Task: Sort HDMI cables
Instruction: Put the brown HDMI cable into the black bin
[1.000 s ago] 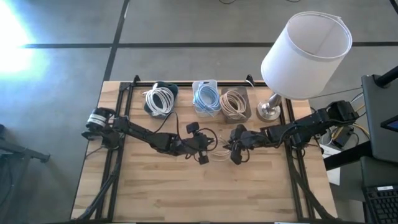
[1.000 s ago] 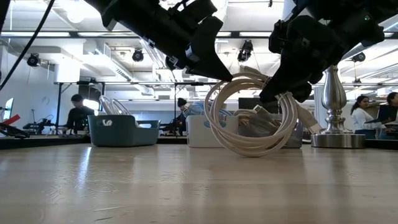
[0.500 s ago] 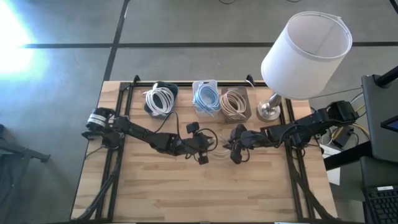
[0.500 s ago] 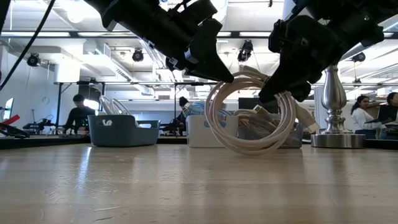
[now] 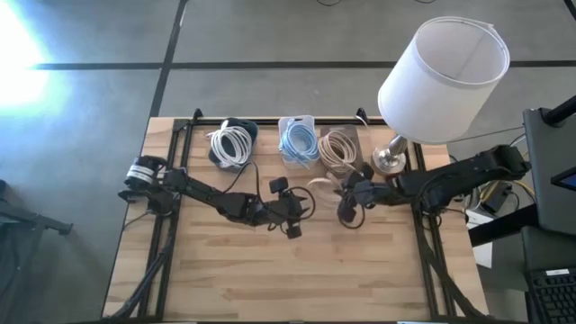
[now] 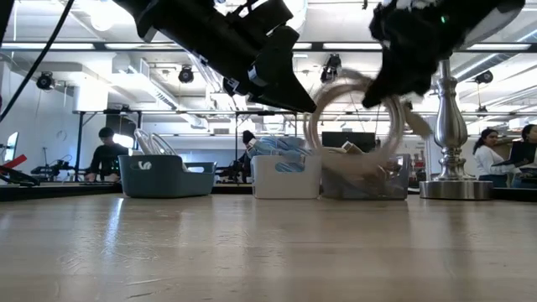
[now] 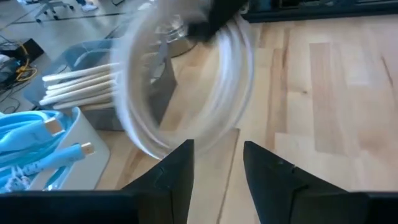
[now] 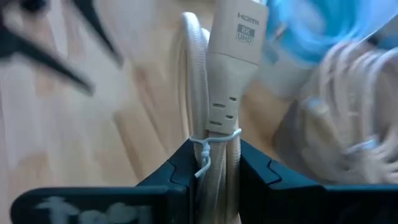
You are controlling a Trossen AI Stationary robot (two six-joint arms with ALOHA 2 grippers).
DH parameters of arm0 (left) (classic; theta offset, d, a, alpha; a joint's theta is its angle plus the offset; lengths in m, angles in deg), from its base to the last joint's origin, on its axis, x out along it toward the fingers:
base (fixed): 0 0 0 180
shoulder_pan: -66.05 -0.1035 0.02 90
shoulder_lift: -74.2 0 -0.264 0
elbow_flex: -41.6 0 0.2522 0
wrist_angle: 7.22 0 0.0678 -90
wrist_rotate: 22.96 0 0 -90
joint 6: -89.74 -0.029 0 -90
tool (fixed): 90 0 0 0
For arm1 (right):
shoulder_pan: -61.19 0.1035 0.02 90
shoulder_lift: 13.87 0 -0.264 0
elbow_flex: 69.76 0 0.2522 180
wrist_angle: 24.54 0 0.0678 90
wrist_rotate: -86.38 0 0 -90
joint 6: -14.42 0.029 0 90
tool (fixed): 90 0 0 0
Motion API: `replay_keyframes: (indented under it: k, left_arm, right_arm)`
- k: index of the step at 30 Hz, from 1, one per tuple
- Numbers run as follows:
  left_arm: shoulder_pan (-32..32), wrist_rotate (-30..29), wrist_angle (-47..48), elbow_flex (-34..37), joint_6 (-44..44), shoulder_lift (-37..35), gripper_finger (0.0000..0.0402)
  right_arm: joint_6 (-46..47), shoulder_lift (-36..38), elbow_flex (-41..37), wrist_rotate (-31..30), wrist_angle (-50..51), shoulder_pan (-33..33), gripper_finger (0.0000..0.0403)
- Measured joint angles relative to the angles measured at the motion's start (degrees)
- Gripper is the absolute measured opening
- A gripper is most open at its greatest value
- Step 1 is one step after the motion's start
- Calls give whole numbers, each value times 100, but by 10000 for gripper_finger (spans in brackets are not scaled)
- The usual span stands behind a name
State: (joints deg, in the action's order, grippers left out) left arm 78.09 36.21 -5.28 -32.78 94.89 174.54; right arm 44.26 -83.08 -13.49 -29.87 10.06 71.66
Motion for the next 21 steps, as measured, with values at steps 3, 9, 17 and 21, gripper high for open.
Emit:
replay_keyframes:
  k: [3, 9, 17, 21]
  left_arm:
    - [4, 9, 45, 0, 0, 0, 142]
    - [-2, 1, 180, 2, 2, 0, 140]
    - [-2, -12, 216, 2, 0, 0, 140]
    - [-2, -15, 210, 2, 0, 0, 140]
  right_arm:
    - [-58, 274, 236, -252, 345, -5, 68]
    - [-186, 857, 587, -1231, 909, 2, 68]
    - [-176, 1125, 558, -3192, 1237, -7, 68]
    - [-175, 889, 476, -3420, 1174, -123, 68]
